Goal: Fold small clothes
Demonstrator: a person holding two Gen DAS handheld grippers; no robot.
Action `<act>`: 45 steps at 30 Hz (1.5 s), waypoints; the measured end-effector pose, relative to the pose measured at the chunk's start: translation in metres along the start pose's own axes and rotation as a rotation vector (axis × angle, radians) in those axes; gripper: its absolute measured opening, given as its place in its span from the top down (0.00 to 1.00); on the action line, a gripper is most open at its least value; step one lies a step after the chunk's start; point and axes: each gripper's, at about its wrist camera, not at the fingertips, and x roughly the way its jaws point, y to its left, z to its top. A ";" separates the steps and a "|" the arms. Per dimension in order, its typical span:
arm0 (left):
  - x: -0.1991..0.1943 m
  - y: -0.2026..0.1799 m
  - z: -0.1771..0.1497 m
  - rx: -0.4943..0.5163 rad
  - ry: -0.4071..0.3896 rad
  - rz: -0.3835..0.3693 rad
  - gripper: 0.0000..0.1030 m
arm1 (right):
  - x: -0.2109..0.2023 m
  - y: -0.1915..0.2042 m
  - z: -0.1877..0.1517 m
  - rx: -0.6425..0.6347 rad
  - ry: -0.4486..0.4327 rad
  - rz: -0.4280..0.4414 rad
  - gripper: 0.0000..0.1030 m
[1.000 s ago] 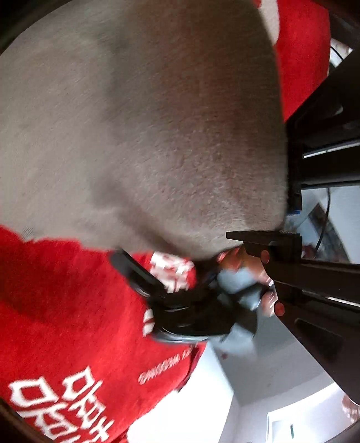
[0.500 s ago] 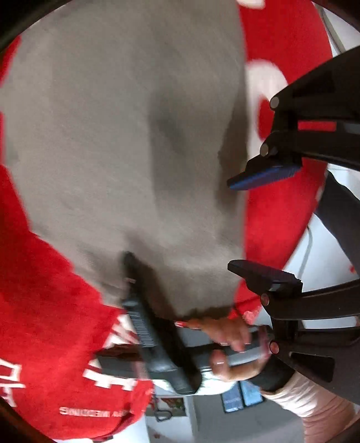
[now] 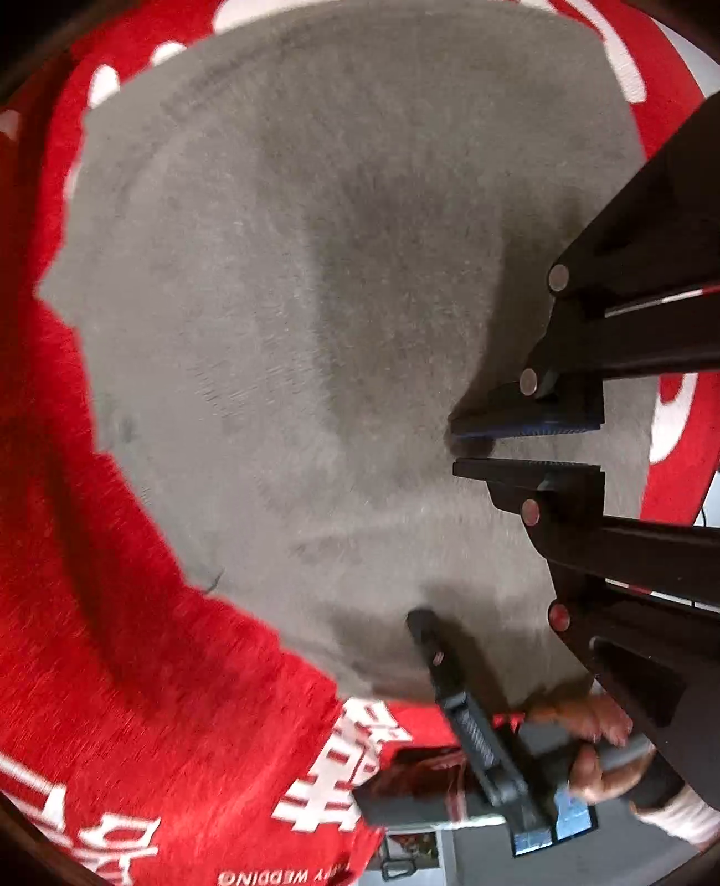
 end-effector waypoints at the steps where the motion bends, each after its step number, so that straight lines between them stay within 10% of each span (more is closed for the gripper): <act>1: 0.000 -0.001 0.001 -0.001 0.003 0.010 0.43 | 0.002 -0.002 0.000 -0.009 0.000 0.006 0.96; 4: 0.001 -0.007 0.002 0.004 0.006 0.050 0.43 | 0.001 -0.002 0.000 -0.023 0.000 0.018 0.96; 10: -0.011 -0.012 0.001 0.006 -0.045 0.028 0.76 | -0.008 -0.028 -0.002 0.015 0.004 0.096 0.96; 25: -0.071 -0.111 0.008 0.079 -0.158 -0.199 0.78 | -0.031 -0.074 -0.016 0.108 0.013 0.252 0.92; 35: -0.040 -0.278 -0.001 0.421 -0.150 -0.054 0.78 | -0.096 -0.153 -0.034 0.213 -0.103 0.287 0.92; 45: 0.043 -0.329 -0.030 0.585 -0.061 0.244 0.72 | -0.092 -0.208 -0.056 0.330 -0.067 0.325 0.92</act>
